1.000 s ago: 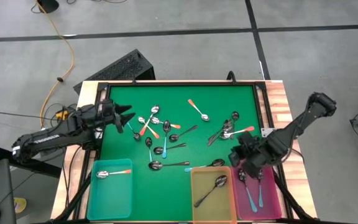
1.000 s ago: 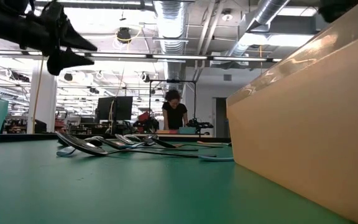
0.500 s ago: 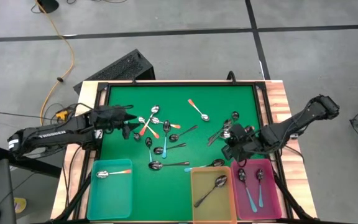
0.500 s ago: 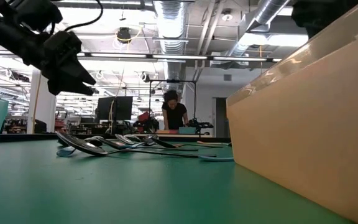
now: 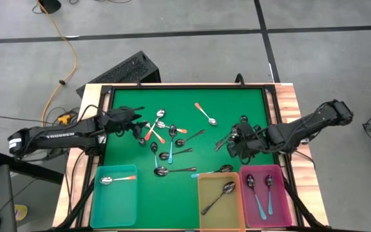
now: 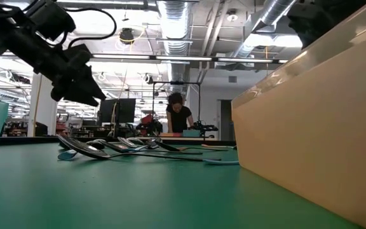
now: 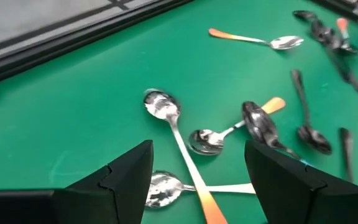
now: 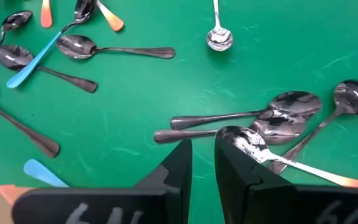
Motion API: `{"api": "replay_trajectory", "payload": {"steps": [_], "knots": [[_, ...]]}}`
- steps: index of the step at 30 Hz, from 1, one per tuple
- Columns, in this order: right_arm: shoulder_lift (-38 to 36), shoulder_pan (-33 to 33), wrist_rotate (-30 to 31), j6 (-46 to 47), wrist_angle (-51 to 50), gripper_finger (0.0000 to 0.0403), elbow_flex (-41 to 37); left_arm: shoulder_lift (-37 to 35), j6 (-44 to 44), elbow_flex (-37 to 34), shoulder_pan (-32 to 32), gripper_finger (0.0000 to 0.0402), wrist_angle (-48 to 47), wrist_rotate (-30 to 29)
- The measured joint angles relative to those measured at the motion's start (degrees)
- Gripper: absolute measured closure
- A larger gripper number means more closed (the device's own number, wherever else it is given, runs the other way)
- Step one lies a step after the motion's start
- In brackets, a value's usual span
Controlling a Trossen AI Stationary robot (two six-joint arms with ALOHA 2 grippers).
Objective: Sort silverware by color (type)
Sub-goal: Put the orange spoon into the green bin
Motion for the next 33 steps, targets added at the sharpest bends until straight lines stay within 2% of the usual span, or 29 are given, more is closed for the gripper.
{"api": "replay_trajectory", "payload": {"steps": [11, 19, 33], "knots": [[0.0, -0.4, 0.0, -0.1, 0.0, 0.0323, 0.0, 11.3, -1.1, 0.0, -4.8, 0.0164, 5.4, -10.0], [0.0, -0.3, 0.0, 0.0, 0.0, 0.0323, 0.0, 18.8, -2.5, 0.0, -6.1, 0.0164, 9.6, -12.7], [0.0, -0.3, 0.5, 0.0, 0.1, 0.0323, 0.0, 28.6, -2.7, 0.0, -6.1, 0.0164, 15.5, -12.6]]}}
